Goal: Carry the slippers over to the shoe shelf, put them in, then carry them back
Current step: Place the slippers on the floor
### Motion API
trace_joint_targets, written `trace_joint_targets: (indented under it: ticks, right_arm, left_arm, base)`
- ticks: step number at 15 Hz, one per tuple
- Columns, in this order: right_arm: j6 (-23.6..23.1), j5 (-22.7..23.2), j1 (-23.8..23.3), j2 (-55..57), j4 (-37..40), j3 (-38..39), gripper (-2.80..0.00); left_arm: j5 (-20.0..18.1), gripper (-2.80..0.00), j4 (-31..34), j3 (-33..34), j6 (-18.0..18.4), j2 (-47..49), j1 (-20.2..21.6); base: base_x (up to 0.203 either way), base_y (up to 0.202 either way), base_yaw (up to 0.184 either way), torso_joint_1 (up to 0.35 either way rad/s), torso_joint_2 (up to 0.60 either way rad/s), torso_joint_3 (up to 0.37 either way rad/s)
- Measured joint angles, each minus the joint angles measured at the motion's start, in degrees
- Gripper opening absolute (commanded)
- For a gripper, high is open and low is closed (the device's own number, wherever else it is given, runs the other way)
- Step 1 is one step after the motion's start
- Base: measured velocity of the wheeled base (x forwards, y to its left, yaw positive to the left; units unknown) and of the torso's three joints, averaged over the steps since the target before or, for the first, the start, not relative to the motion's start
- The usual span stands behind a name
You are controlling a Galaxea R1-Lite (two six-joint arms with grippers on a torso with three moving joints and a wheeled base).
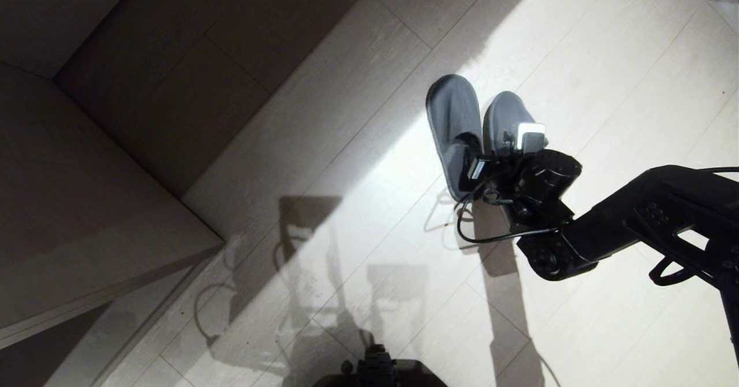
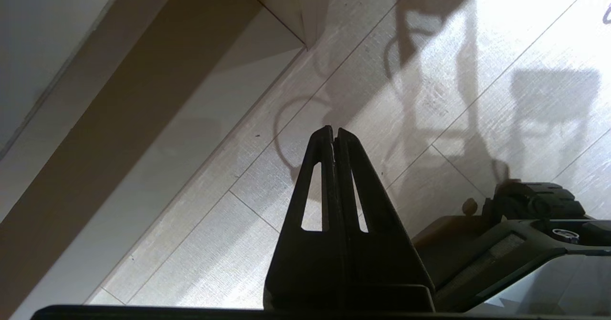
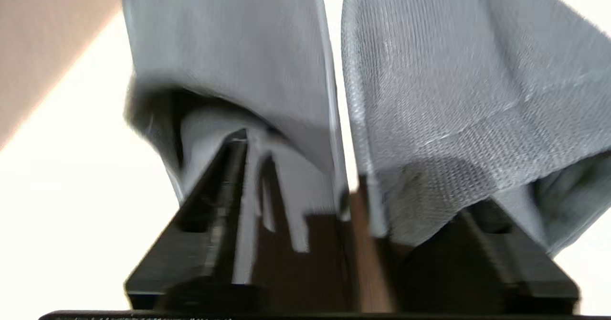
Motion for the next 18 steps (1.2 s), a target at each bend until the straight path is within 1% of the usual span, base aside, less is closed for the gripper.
trace_joint_targets:
  ticks: [2,8,13,14,16,18]
  right_arm:
    - [-0.01,0.00,0.20,-0.02,1.99,1.46,0.00]
    - [-0.34,-0.11,1.53,-0.70,2.01,6.52,0.00]
    - [-0.20,0.50,4.04,-4.79,1.18,15.48,0.00]
    - [-0.18,0.63,4.51,-6.68,0.54,17.21,-2.80]
    - [-0.28,1.63,5.65,-11.98,0.15,21.19,-2.80]
    - [-0.94,2.36,7.03,-18.39,1.63,26.06,-2.80]
  left_arm:
    - [0.00,-2.80,0.00,0.00,-0.02,0.00,0.00]
    - [-0.01,-2.80,0.00,0.00,-0.06,0.00,0.00]
    - [0.01,-2.80,0.00,0.00,-0.04,0.00,0.00]
    - [0.00,-2.80,0.00,0.00,-0.04,0.00,0.00]
    - [0.00,-2.80,0.00,0.00,0.01,0.00,0.00]
    - [0.00,-2.80,0.00,0.00,0.05,0.00,0.00]
  base:
    - [0.000,0.000,0.000,0.000,0.00,0.000]
    - [0.000,0.000,0.000,0.000,0.00,0.000]
    - [0.000,0.000,0.000,0.000,0.00,0.000]
    - [0.000,0.000,0.000,0.000,0.00,0.000]
    - [0.000,0.000,0.000,0.000,0.00,0.000]
    - [0.000,0.000,0.000,0.000,0.00,0.000]
